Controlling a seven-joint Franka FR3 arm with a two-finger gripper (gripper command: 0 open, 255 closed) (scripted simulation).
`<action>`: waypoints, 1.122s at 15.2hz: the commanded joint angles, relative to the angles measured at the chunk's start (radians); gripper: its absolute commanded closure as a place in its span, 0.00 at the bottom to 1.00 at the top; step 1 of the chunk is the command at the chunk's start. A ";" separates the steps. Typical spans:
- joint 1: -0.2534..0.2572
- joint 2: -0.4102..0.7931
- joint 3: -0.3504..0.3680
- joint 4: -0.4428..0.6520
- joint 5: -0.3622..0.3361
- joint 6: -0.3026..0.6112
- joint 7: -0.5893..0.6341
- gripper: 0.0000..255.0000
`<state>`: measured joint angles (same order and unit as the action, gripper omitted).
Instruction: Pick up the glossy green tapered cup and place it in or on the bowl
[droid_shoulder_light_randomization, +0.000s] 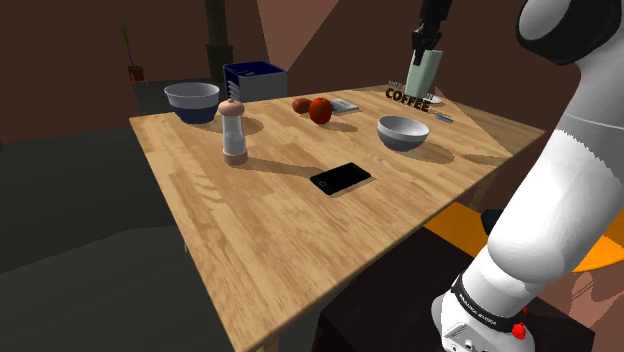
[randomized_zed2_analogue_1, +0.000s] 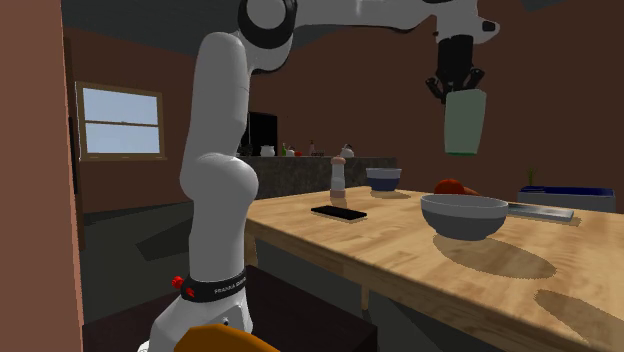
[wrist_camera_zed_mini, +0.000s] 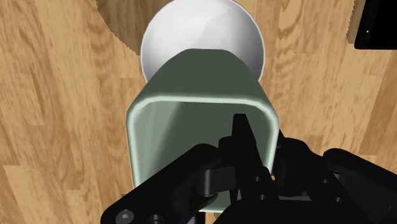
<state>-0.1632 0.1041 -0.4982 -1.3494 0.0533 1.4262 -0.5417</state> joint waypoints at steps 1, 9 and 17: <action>0.003 -0.010 0.001 -0.039 -0.005 0.031 0.001 1.00; 0.016 -0.052 0.008 -0.198 -0.026 0.153 0.014 1.00; 0.021 -0.074 0.012 -0.330 -0.035 0.266 0.020 1.00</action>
<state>-0.1439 0.0364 -0.4873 -1.6590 0.0204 1.6763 -0.5235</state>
